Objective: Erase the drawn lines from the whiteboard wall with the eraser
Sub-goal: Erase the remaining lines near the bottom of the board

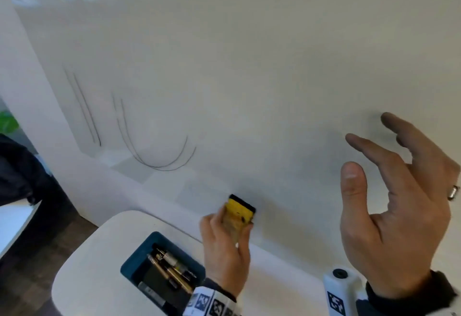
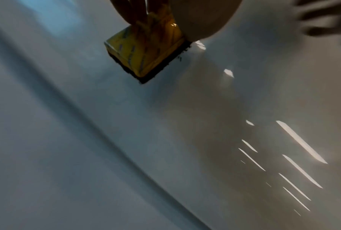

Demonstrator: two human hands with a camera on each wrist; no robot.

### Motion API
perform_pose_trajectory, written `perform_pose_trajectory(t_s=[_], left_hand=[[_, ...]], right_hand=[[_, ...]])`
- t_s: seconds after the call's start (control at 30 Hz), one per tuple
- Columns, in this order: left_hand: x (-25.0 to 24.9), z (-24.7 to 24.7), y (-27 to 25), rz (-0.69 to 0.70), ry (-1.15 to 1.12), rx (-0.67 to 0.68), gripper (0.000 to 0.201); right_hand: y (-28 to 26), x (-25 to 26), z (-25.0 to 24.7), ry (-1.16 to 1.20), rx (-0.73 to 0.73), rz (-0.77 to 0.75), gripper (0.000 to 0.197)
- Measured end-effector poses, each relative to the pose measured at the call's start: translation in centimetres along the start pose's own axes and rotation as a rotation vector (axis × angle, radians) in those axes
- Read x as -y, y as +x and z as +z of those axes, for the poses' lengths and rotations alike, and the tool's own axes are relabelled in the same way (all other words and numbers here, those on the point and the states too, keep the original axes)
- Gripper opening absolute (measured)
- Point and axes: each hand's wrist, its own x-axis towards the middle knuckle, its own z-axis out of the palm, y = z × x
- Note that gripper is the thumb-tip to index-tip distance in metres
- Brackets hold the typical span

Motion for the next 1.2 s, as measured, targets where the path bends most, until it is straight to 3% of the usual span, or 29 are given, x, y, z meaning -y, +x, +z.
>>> perform_pose_trajectory(t_s=[0.07, 0.2, 0.23, 0.37, 0.47, 0.53, 0.63, 0.77, 0.83, 0.97, 1.03, 1.07, 1.17, 1.2], left_hand=[[-2.3, 1.7, -0.4, 0.238, 0.027, 0.079, 0.053], [-2.0, 1.1, 5.1, 0.277, 0.019, 0.002, 0.051], [-0.4, -0.1, 7.3, 0.226, 0.036, -0.063, 0.052], [7.7, -8.1, 19.0, -0.215, 0.040, -0.402, 0.057], [9.3, -9.9, 21.0, -0.278, 0.048, -0.354, 0.046], [6.7, -7.9, 17.5, -0.147, 0.008, -0.268, 0.039], [2.8, -5.4, 13.4, 0.172, 0.014, -0.101, 0.038], [3.2, -6.9, 16.3, 0.618, 0.230, -0.042, 0.044], [4.6, -8.3, 18.3, 0.614, 0.241, -0.083, 0.047], [5.1, -9.3, 19.0, 0.247, 0.001, -0.149, 0.051], [3.9, -8.6, 18.2, 0.169, -0.061, -0.155, 0.047], [3.1, -7.9, 17.4, 0.232, -0.042, -0.129, 0.047], [1.0, -5.9, 14.9, 0.601, 0.068, 0.004, 0.046], [0.6, -5.6, 15.0, 0.654, 0.087, 0.015, 0.046]], right_hand=[[0.3, 0.9, 1.3, 0.043, 0.029, -0.028, 0.027], [0.4, 2.1, 2.6, 0.110, 0.071, -0.023, 0.029], [0.5, 2.0, 2.7, 0.105, 0.062, -0.015, 0.029], [0.1, 2.3, 3.4, 0.040, 0.061, 0.013, 0.028], [-0.2, 3.9, 5.2, 0.054, 0.035, 0.051, 0.028], [0.2, 5.5, 6.9, 0.059, 0.019, 0.070, 0.027], [1.2, 8.2, 9.3, 0.071, 0.027, 0.083, 0.029], [2.4, 10.2, 11.0, 0.016, 0.010, 0.104, 0.029], [2.8, 10.7, 11.4, -0.014, 0.003, 0.121, 0.029], [2.9, 11.2, 11.1, -0.062, 0.033, 0.134, 0.031], [3.0, 11.2, 10.6, -0.060, 0.060, 0.133, 0.033], [3.1, 11.1, 10.4, -0.063, 0.080, 0.135, 0.035], [3.5, 11.1, 9.9, -0.078, 0.133, 0.156, 0.038], [3.5, 11.1, 9.7, -0.084, 0.140, 0.162, 0.039]])
